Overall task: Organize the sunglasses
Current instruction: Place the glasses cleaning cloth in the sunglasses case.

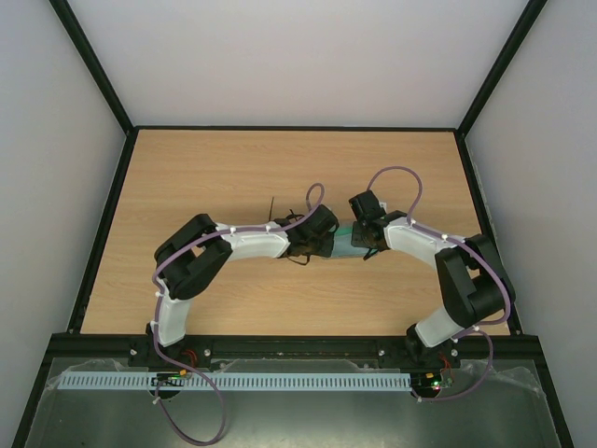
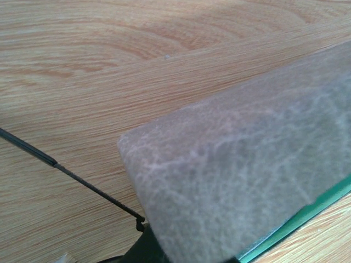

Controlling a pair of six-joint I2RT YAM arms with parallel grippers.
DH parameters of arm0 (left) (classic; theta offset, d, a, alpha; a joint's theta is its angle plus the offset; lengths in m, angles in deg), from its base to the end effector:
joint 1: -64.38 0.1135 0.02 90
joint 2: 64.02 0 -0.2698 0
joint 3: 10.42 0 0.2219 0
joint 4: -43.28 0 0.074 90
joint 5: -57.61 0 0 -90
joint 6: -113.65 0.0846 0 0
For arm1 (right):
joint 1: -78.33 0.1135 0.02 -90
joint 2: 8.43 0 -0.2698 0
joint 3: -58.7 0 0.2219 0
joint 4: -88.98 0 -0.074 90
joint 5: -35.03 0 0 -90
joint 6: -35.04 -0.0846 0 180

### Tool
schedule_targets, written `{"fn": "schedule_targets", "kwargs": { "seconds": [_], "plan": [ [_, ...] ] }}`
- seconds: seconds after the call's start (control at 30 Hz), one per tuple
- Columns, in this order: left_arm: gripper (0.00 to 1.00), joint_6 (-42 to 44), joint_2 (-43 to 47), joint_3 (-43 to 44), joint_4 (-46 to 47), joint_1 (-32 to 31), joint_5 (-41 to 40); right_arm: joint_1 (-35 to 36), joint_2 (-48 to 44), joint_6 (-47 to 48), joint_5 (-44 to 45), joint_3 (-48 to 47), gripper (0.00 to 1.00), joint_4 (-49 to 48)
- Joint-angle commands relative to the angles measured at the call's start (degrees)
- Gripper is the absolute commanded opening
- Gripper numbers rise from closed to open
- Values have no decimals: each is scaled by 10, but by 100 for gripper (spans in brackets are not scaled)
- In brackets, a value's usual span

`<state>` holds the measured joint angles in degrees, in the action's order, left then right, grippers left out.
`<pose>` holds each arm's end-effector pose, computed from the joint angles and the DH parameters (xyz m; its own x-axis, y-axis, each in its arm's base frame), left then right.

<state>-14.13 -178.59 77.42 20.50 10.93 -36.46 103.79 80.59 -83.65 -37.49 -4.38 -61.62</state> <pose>0.2628 -0.3444 0.1386 -0.8321 0.0963 -0.5463 0.3342 0.8730 -0.3551 0.2844 0.1073 0.1590 -0.7743 0.1385 -0.6175 0.1321 0.9896 0.0563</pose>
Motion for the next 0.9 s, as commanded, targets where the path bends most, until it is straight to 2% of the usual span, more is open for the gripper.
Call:
{"fn": "schedule_targets", "kwargs": {
  "seconds": [0.0, 0.37, 0.67, 0.87],
  "plan": [
    [3, -4, 9, -17, -1, -5, -9, -3, 10, -7, 11, 7, 1, 8],
    [12, -11, 21, -32, 2, -7, -19, -3, 13, -8, 13, 6, 1, 8],
    [24, -15, 43, -41, -7, -7, -33, -3, 17, -9, 21, 5, 1, 10],
    [26, -14, 50, -41, -12, -9, -36, -3, 21, -9, 12, 5, 1, 6]
  ]
}}
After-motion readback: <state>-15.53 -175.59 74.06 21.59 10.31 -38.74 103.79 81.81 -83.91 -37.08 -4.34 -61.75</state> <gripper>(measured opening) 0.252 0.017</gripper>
